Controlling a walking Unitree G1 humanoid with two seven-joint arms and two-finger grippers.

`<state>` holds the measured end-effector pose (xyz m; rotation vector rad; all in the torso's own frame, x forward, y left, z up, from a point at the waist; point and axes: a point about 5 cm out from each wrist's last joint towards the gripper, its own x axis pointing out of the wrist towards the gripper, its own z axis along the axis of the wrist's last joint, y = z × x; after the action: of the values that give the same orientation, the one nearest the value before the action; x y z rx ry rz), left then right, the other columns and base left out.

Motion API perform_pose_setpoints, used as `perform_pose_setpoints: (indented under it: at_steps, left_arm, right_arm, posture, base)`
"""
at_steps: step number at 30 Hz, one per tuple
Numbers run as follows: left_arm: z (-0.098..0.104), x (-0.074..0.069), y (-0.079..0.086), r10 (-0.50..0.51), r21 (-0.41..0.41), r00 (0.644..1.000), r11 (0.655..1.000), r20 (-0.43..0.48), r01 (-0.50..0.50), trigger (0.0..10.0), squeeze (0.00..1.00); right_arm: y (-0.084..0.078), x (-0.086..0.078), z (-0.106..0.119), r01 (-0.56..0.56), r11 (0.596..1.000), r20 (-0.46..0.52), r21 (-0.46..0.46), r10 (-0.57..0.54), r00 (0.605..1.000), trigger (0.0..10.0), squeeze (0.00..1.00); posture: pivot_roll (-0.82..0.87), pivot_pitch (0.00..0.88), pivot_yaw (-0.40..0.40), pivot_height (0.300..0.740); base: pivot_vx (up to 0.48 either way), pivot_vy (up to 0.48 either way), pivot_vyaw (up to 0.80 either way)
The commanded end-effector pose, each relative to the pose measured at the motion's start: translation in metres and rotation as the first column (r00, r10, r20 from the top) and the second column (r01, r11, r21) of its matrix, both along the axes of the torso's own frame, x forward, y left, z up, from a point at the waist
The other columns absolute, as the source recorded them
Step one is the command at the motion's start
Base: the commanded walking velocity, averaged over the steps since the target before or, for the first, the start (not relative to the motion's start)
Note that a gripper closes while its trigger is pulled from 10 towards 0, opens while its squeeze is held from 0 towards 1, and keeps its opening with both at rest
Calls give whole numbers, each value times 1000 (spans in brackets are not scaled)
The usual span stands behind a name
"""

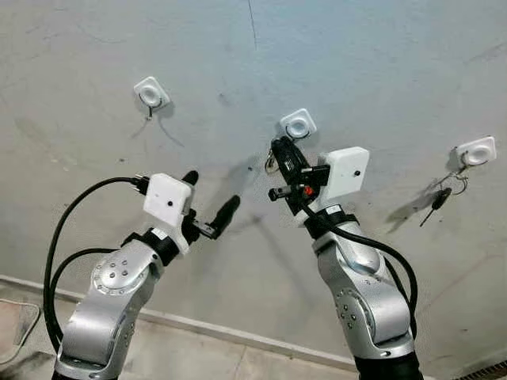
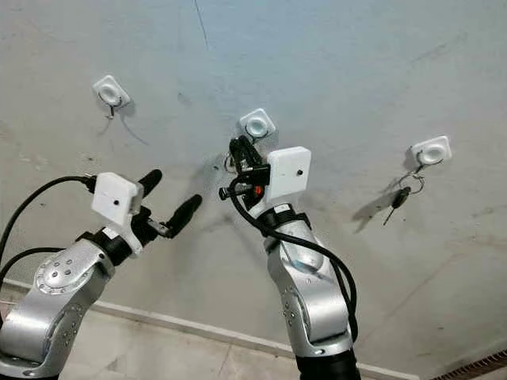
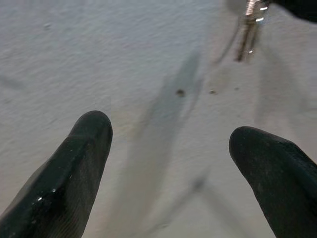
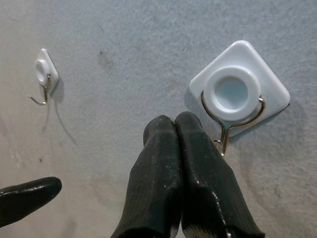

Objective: Hang keys on a hook

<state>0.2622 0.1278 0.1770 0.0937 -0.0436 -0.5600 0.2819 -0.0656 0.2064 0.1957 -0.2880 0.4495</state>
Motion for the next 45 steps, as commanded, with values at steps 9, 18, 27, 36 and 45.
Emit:
perform_pose_setpoints:
  at_steps: [9, 18, 27, 36, 45]
  left_arm:
    - [6, -2, -7, -38, 2, 999, 999, 11, 38, 10000, 0]
    - [6, -2, -7, -34, -3, 999, 999, 10, 34, 10000, 0]
    - [6, -1, -9, -42, -10, 999, 999, 8, 42, 10000, 0]
    - [5, -2, -10, -39, -16, 999, 999, 7, 39, 10000, 0]
    - [4, -2, -11, -39, -20, 999, 999, 1, 39, 10000, 0]
  right_arm:
    - [-6, 10, 1, 58, 998, 8, -6, -58, 998, 10000, 0]
    - [-18, 16, 0, 117, 993, -5, 15, -117, 993, 10000, 0]
    - [-13, 23, 24, 59, 992, 34, 115, -63, 997, 10000, 0]
    - [-5, 21, 31, -31, 991, 46, 129, 26, 999, 10000, 0]
    - [-23, 25, 43, 25, 989, 90, 146, -38, 995, 10000, 0]
  posture:
    - [245, 11, -60, 740]
    - [239, 15, -58, 740]
    - [240, 14, -57, 740]
    - [241, 13, -59, 740]
    - [241, 13, -59, 740]
  base:
    - [0, 0, 0]
    - [0, 0, 0]
    - [0, 0, 0]
    - [0, 0, 0]
    - [0, 0, 0]
